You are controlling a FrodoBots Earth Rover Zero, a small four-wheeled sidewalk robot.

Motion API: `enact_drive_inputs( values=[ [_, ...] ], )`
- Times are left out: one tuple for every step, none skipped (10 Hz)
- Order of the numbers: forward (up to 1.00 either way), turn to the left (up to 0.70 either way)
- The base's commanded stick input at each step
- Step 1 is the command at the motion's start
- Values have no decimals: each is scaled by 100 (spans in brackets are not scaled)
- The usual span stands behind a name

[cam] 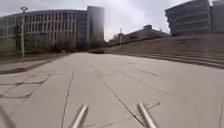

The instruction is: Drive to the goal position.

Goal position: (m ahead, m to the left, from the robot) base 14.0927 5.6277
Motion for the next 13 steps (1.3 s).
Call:
enact_drive_inputs(
  values=[
    [100, 0],
    [100, 0],
    [100, 0],
    [100, 0],
    [100, 0],
    [100, 0],
    [100, 0],
    [100, 0],
    [100, 0],
    [100, 0],
    [100, 0],
    [100, 0],
    [100, 0]
  ],
)
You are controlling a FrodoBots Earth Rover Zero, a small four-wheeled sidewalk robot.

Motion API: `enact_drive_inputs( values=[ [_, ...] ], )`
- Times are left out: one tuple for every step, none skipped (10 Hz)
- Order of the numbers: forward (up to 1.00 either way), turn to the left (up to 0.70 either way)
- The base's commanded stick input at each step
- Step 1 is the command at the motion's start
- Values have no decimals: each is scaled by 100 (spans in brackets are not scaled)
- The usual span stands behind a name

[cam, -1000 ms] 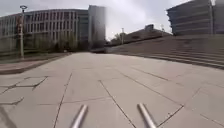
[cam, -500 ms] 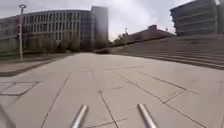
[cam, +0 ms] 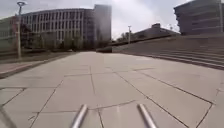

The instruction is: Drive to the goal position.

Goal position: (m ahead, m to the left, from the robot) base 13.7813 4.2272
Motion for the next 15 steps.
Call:
enact_drive_inputs(
  values=[
    [100, 0],
    [100, 0],
    [100, 0],
    [100, 0],
    [100, 0],
    [100, 0],
    [100, 0],
    [100, 0],
    [100, 0],
    [100, 0],
    [100, 0],
    [100, 0],
    [100, 0],
    [100, 0],
    [100, 0]
  ],
)
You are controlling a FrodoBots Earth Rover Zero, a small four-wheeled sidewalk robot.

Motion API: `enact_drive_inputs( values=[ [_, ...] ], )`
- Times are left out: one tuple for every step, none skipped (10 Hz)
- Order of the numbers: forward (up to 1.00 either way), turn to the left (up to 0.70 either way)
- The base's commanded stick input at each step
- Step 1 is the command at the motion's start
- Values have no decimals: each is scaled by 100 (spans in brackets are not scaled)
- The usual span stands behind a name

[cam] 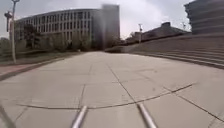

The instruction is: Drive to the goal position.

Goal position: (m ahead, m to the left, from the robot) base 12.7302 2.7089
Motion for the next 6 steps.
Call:
enact_drive_inputs(
  values=[
    [100, 0],
    [100, 0],
    [100, 0],
    [100, 0],
    [100, 0],
    [100, 0]
  ],
)
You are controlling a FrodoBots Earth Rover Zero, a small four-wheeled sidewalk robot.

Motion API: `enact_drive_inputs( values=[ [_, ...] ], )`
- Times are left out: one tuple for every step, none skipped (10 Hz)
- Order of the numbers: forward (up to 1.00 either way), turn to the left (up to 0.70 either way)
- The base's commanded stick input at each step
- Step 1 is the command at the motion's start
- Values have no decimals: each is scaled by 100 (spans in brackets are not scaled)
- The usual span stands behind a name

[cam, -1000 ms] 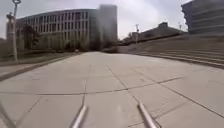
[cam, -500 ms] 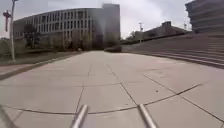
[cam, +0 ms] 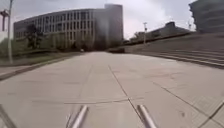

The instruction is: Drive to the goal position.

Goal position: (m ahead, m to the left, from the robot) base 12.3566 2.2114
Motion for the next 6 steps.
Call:
enact_drive_inputs(
  values=[
    [100, 0],
    [100, 0],
    [100, 0],
    [100, 0],
    [100, 0],
    [100, 0]
  ],
)
